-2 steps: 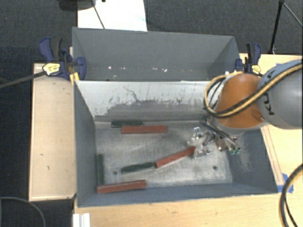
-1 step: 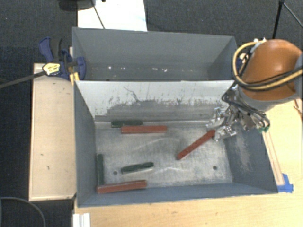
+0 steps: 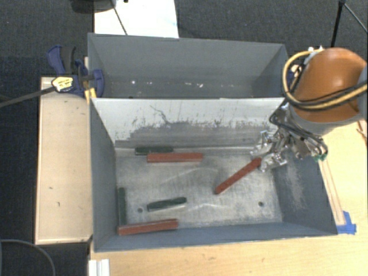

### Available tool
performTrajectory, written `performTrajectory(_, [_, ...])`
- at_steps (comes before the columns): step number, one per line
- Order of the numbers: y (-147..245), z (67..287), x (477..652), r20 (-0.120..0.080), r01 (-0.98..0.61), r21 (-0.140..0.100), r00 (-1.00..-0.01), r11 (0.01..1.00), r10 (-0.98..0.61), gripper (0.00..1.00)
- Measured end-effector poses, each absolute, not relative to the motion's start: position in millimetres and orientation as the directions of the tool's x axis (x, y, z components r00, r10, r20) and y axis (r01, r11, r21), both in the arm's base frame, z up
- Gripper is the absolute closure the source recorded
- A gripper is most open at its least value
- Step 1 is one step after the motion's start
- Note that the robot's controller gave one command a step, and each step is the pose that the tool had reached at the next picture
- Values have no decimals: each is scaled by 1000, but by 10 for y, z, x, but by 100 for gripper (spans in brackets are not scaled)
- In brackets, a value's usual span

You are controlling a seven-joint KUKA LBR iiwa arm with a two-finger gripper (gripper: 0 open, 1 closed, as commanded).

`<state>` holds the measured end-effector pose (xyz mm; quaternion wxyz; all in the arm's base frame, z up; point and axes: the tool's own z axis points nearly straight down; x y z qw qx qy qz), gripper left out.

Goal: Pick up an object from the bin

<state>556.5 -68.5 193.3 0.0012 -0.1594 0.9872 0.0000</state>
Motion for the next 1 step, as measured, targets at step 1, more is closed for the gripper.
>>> performTrajectory(1, [-799, 2785, 5557, -5, 108, 0, -994, 994, 108, 100])
